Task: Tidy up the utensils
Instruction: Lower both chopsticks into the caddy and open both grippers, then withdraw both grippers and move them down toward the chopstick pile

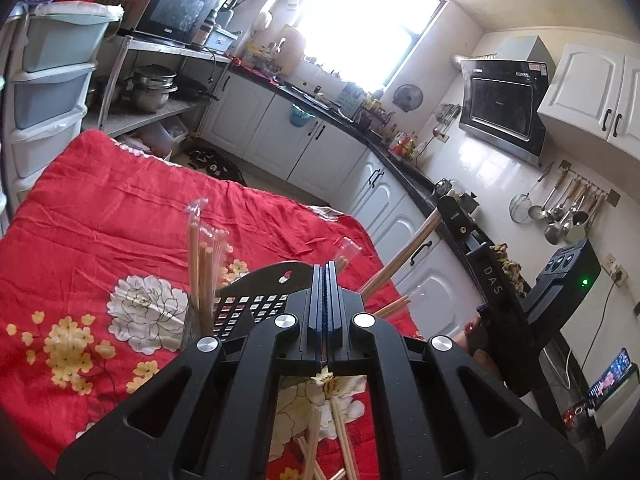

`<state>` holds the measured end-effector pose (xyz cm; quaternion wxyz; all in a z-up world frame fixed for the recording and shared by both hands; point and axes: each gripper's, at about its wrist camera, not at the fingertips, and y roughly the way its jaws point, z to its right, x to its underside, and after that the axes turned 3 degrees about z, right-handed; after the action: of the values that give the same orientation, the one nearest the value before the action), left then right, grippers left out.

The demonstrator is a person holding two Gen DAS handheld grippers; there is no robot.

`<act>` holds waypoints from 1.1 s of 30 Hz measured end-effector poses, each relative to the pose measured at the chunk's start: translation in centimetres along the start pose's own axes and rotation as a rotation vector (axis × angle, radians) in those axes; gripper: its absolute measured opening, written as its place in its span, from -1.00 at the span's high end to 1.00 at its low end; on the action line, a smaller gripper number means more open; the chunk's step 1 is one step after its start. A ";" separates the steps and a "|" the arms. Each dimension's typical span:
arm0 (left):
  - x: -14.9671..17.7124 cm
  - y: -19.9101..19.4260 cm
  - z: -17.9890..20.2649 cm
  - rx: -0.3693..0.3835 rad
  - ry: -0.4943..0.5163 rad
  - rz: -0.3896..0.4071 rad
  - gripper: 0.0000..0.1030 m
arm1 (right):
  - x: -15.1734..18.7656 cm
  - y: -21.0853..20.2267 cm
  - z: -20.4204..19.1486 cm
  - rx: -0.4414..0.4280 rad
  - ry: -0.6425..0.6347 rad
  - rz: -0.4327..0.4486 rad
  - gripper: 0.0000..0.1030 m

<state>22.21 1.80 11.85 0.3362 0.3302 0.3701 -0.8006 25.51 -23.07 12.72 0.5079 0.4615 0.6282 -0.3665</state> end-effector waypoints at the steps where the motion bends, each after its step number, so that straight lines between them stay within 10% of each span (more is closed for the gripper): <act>1: 0.1 0.2 -0.1 -0.006 0.003 0.000 1.00 | 0.2 0.1 0.0 0.001 0.000 -0.006 0.88; 6: 0.5 0.7 -0.6 -0.033 0.007 0.005 1.00 | 1.1 0.6 -0.2 0.002 -0.003 -0.043 0.87; 14: 0.9 0.3 -0.8 -0.066 0.025 0.033 0.99 | 1.7 0.2 0.2 -0.003 0.034 -0.083 0.33; 33: 1.0 -4.2 0.5 -0.134 0.092 0.175 -0.56 | 0.7 -4.1 -1.1 -0.010 0.005 -0.158 -0.40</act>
<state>18.24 3.24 12.89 0.4088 0.3742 0.4077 -0.7257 21.29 -23.18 12.24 0.4780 0.4089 0.6658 -0.4012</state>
